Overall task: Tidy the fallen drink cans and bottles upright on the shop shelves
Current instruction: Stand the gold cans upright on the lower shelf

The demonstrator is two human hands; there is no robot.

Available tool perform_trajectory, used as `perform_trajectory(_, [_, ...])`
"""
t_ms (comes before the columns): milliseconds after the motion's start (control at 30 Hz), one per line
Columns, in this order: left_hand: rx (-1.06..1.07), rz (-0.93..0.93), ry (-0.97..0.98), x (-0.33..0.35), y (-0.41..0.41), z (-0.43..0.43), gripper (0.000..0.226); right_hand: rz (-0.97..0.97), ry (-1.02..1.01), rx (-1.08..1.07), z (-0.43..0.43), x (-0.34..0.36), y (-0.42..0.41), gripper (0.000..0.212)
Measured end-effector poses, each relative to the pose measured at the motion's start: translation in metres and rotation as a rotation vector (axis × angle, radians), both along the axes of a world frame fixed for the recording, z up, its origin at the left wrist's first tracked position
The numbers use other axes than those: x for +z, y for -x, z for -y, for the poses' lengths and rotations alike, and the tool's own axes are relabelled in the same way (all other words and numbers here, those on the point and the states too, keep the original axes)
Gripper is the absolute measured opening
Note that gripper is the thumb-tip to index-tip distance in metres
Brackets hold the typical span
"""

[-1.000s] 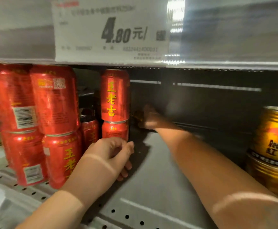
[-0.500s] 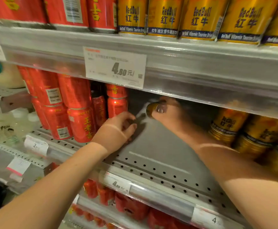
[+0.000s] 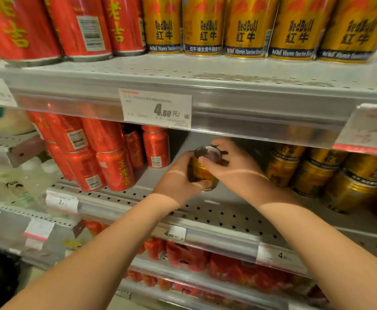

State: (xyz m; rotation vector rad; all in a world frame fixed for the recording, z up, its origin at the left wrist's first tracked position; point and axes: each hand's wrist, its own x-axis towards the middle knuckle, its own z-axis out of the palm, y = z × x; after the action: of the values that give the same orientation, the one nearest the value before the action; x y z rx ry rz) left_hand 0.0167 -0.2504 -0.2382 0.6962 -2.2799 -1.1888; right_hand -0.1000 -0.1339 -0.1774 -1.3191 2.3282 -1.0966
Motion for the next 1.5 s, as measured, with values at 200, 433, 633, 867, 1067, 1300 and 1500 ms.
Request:
perform_trajectory(200, [-0.027,-0.014,-0.069,0.002,0.001,0.010,0.065,0.096,0.038,-0.122,-0.018,-0.032,-0.001,0.049])
perform_trajectory(433, [0.129,0.010,0.016,-0.003,0.026,0.021,0.064,0.174,0.042,-0.172,-0.035,-0.076,-0.003,0.039])
perform_trajectory(633, [0.284,0.113,0.056,-0.002,0.048,0.033,0.048,0.218,0.059,-0.126,-0.047,-0.087,0.003,0.032])
perform_trajectory(867, [0.352,0.205,0.047,0.013,0.055,0.026,0.062,0.182,0.054,-0.150,-0.086,-0.069,0.018,0.027])
perform_trajectory(1067, [0.198,0.025,0.110,0.025,0.047,-0.053,0.049,0.336,0.295,-0.407,-0.132,-0.059,0.041,0.040])
perform_trajectory(1300, [-0.166,0.066,-0.058,0.042,0.117,-0.104,0.057,0.408,0.259,-0.435,-0.148,-0.058,0.045,0.032])
perform_trajectory(1500, [-0.031,0.018,-0.107,0.035,0.131,-0.109,0.054,0.269,0.148,-0.346,-0.163,-0.058,0.035,0.027])
